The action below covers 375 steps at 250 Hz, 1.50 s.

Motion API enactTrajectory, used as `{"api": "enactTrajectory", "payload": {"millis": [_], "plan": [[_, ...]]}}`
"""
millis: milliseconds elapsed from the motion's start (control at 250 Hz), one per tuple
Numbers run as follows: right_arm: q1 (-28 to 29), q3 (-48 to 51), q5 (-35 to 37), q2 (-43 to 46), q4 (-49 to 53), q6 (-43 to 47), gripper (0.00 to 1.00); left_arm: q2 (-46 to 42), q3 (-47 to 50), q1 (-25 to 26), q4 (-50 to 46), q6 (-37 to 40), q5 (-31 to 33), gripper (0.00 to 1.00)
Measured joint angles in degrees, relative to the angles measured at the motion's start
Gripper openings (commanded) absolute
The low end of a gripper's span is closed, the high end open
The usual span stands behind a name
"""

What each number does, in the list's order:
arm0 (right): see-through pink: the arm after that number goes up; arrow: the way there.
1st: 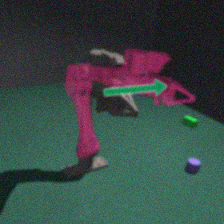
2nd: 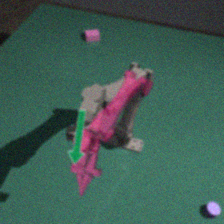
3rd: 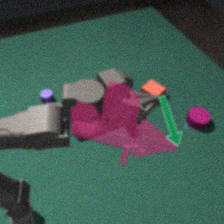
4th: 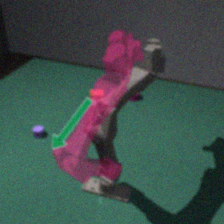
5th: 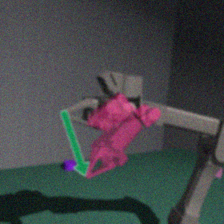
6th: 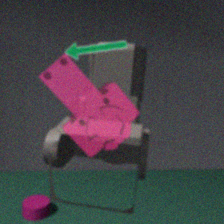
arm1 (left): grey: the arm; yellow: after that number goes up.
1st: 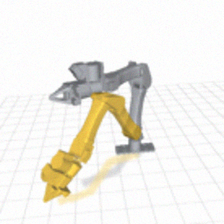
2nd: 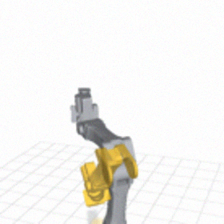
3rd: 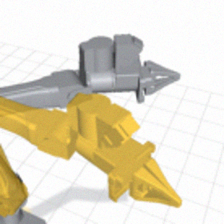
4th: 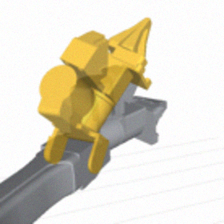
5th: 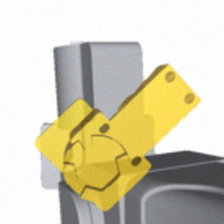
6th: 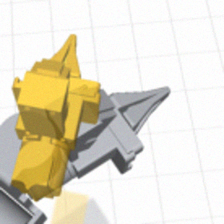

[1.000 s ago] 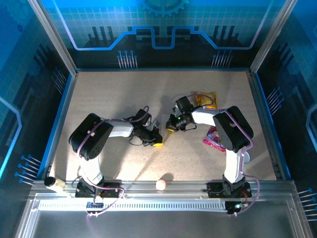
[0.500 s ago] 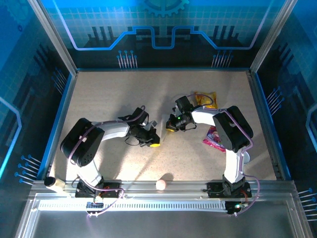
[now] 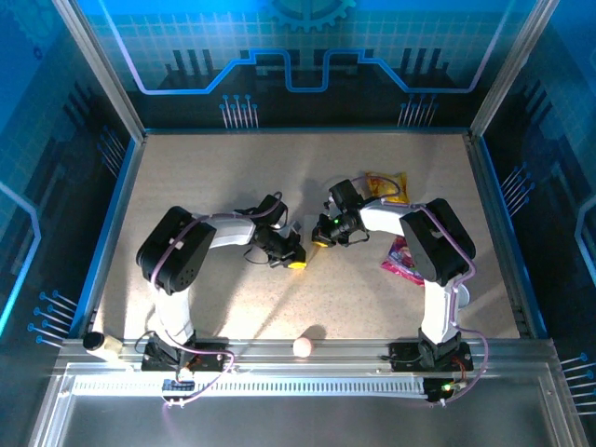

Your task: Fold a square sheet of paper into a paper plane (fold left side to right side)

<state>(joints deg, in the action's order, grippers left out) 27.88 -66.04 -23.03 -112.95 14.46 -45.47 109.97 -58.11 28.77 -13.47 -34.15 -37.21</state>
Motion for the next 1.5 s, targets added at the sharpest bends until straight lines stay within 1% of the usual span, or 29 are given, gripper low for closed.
{"api": "enactTrajectory", "payload": {"millis": [352,571,803,1079,1159,1347,1498], "plan": [[-0.2,-2.2,0.0,0.0,0.7,0.1,0.00,0.2,0.0,0.6,0.2,1.3,0.9,0.00],[-2.1,-5.7,-0.1,-0.4,1.0,0.1,0.00,0.2,0.0,0.7,0.2,1.4,1.0,0.00],[-3.1,-5.9,0.1,-2.8,1.6,0.6,0.00,0.2,0.0,0.7,0.2,1.5,1.0,0.00],[-3.5,-6.0,-0.3,-4.0,2.0,1.6,0.00,-0.2,0.0,1.2,1.6,-2.0,0.9,0.00],[-3.5,-6.0,-0.3,-4.0,2.0,1.8,0.00,-0.2,-1.2,1.3,1.0,-2.4,0.9,0.00],[-3.5,-6.0,-0.2,-4.0,2.1,2.4,0.00,0.2,-7.4,1.3,0.0,-2.1,1.0,0.00],[-3.5,-6.0,-0.1,-4.0,2.1,2.7,0.00,3.4,-10.7,1.3,-0.1,-1.7,1.6,0.00]]}}
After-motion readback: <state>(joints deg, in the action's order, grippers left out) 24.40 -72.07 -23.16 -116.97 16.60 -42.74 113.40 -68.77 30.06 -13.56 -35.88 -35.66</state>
